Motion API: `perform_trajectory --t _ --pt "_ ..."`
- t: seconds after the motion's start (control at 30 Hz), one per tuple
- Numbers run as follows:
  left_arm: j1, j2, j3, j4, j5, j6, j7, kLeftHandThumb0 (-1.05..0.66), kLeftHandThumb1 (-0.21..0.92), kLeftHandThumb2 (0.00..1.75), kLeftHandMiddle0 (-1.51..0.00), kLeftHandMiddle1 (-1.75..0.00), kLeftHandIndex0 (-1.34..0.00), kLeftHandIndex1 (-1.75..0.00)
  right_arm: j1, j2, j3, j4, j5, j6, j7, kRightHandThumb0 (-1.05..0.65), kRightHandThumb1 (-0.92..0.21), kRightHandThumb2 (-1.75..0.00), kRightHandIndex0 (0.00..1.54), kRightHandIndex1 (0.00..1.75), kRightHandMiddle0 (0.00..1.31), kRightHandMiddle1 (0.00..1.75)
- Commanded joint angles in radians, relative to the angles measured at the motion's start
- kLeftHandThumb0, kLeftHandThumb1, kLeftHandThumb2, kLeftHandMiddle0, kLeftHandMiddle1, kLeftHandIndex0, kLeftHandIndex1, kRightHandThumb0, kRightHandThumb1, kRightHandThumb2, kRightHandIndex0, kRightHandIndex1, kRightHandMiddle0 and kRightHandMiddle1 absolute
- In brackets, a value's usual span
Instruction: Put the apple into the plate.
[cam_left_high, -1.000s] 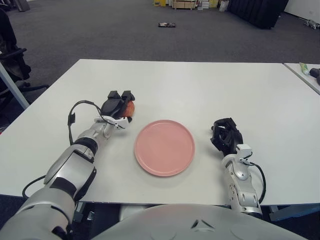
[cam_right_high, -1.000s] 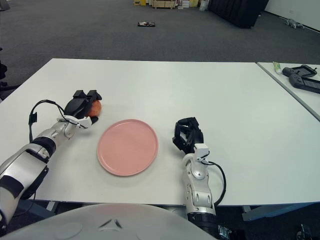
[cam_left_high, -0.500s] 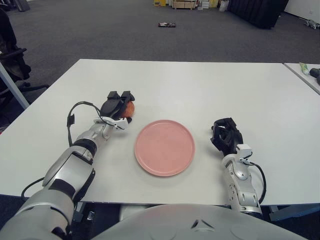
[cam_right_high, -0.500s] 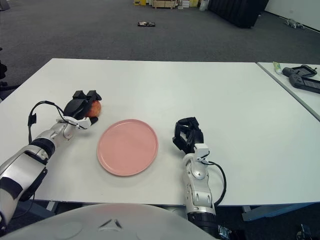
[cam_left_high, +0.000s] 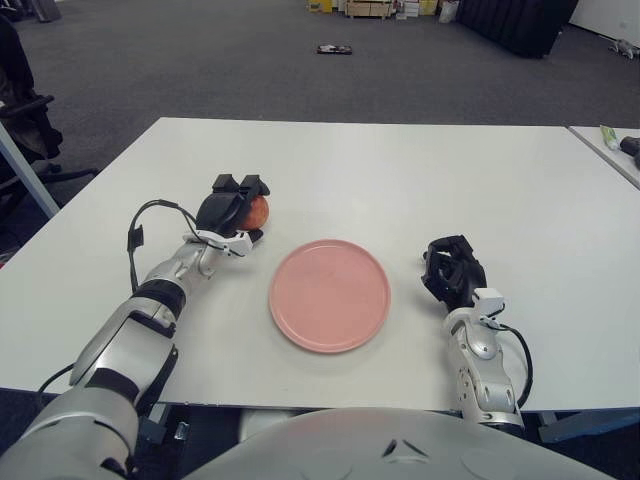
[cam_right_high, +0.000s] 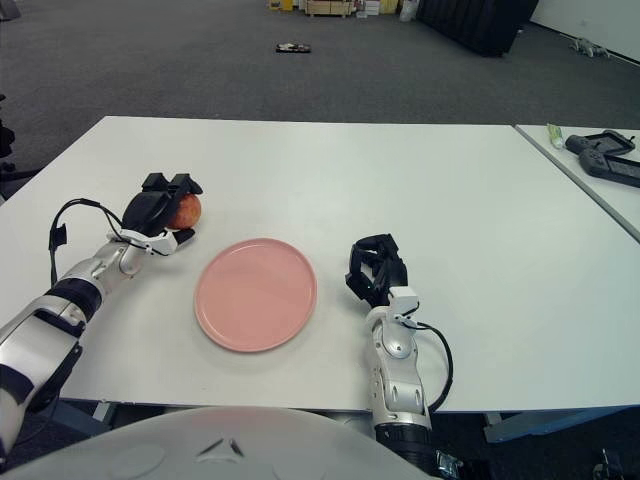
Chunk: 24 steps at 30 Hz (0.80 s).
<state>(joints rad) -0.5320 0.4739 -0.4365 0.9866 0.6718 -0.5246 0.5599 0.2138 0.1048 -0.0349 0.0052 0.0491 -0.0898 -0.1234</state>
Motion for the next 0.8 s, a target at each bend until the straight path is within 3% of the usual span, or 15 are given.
perform_trajectory --t 0.0,0.47,0.77 --pt "0.007 0.023 0.029 -0.072 -0.005 -0.012 0.021 -0.50 0.23 1.43 -1.29 -1.75 -0.68 -1.75 -0.010 0.009 -0.003 0.021 0.000 0.014 -0.005 -0.38 -0.68 -0.86 0.53 1.42 0.34 1.75" --pt "0.154 0.060 0.135 -0.486 -0.036 -0.010 -0.073 -0.51 0.22 1.44 -1.29 -1.75 -0.69 -1.75 -0.010 0.014 0.002 0.018 -0.009 0.018 -0.019 -0.38 -0.66 -0.89 0.53 1.42 0.35 1.75" --pt "0.292 0.017 0.167 -0.777 -0.061 0.012 -0.180 -0.51 0.22 1.44 -1.31 -1.75 -0.69 -1.75 -0.012 0.010 0.005 0.020 -0.010 0.025 -0.020 -0.39 -0.65 -0.90 0.51 1.43 0.35 1.75"
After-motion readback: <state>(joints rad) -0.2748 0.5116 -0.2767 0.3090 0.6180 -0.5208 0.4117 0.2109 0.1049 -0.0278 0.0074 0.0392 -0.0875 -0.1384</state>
